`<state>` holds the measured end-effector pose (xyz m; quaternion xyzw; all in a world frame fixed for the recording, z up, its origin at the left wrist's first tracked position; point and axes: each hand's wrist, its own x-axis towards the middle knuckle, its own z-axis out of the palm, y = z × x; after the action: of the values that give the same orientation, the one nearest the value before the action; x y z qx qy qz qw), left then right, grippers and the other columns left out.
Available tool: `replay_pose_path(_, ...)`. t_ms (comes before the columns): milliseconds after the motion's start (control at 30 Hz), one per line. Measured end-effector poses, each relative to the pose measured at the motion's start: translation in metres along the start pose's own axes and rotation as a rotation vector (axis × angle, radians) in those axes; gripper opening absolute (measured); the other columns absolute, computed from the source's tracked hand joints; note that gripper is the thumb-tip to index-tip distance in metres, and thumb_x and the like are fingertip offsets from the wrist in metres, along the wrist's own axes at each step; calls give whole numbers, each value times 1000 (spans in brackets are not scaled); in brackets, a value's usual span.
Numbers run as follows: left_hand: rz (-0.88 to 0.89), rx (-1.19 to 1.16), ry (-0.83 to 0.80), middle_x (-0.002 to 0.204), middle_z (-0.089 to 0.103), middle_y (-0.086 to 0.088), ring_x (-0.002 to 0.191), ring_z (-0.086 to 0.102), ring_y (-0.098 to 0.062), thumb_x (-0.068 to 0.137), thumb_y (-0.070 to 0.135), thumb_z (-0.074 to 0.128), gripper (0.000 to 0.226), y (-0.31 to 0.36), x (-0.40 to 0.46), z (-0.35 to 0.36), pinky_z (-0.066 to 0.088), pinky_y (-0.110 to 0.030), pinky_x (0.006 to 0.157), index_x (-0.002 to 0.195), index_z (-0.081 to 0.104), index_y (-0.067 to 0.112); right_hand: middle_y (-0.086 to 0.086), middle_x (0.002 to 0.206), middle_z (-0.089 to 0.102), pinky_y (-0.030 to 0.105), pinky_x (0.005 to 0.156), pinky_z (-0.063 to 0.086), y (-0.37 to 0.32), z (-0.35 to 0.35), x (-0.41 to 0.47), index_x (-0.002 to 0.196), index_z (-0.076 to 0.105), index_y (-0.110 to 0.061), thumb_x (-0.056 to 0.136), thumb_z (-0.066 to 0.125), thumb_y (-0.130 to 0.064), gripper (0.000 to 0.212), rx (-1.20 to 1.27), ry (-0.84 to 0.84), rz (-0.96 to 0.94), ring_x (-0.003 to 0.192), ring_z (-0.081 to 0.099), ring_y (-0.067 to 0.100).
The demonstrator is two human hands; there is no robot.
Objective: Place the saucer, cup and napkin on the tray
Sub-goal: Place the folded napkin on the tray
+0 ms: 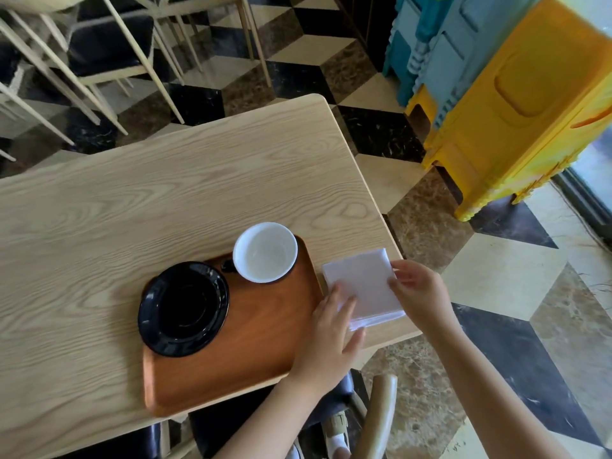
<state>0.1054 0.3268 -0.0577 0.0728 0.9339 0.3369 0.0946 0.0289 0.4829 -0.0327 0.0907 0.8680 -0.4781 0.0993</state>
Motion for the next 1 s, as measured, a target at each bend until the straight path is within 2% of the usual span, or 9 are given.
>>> replay_pose_path(33,-70,-148,74,154,23,-7,141,15,-11,94,29,47,49,1,0,-1,11,-24,114,140,35,16,-10,76,66,22,60,48,-4,-2,-2,100,67,-18,81,59,-2,26,27,-15,-16,71,62,5)
replay_pose_path(133,-280,-581,281,138,50,0,127,42,-6,91,12,54,42,6,2,-11,33,-26,108,132,45,16,-14,77,67,21,59,49,-18,-7,-11,91,64,-32,80,61,-3,32,99,-44,-95,72,65,5)
replay_pose_path(233,-420,-940,293,118,58,13,108,54,9,89,9,58,38,3,1,-22,44,-9,89,122,49,24,-4,77,70,16,55,48,-31,-13,-21,87,65,-34,80,62,-2,33,235,-107,-107,68,65,8)
replay_pose_path(367,-508,-1016,208,107,69,1,101,64,-12,82,17,67,32,-12,-10,-32,54,-20,77,113,60,19,2,71,71,19,49,45,-38,-10,-28,91,67,-21,81,59,4,28,496,-246,17,60,62,9)
replay_pose_path(467,-552,-1070,274,92,74,5,88,69,-12,70,19,77,33,-24,-23,-41,56,-20,67,99,62,26,-1,68,70,25,54,47,-37,6,-31,94,58,-23,82,57,6,31,568,-277,143,59,62,11)
replay_pose_path(600,-587,-956,391,91,70,-1,82,69,-11,77,2,71,47,-42,-46,-52,52,-15,61,113,51,24,2,77,69,26,55,45,-31,36,-36,95,48,-26,80,58,3,35,376,-266,163,59,61,9)
replay_pose_path(767,-478,-624,374,112,61,13,98,63,0,79,4,70,46,-56,-70,-56,52,-12,71,112,53,31,-4,103,62,22,73,46,-28,67,-41,104,54,-34,76,61,-3,42,-51,-427,-40,92,58,13)
replay_pose_path(900,-424,-379,369,122,58,-5,104,61,-13,79,1,69,48,-65,-76,-50,56,-22,80,123,54,12,-3,111,54,13,73,36,-28,79,-46,118,56,-26,75,64,-6,48,-228,-450,-149,88,52,11)
replay_pose_path(1000,-405,-293,344,123,56,-8,107,59,-17,77,1,70,51,-67,-77,-45,57,-34,83,125,54,8,5,117,55,19,79,39,-28,81,-49,123,54,-19,75,67,-11,51,-354,-426,-227,99,56,22)
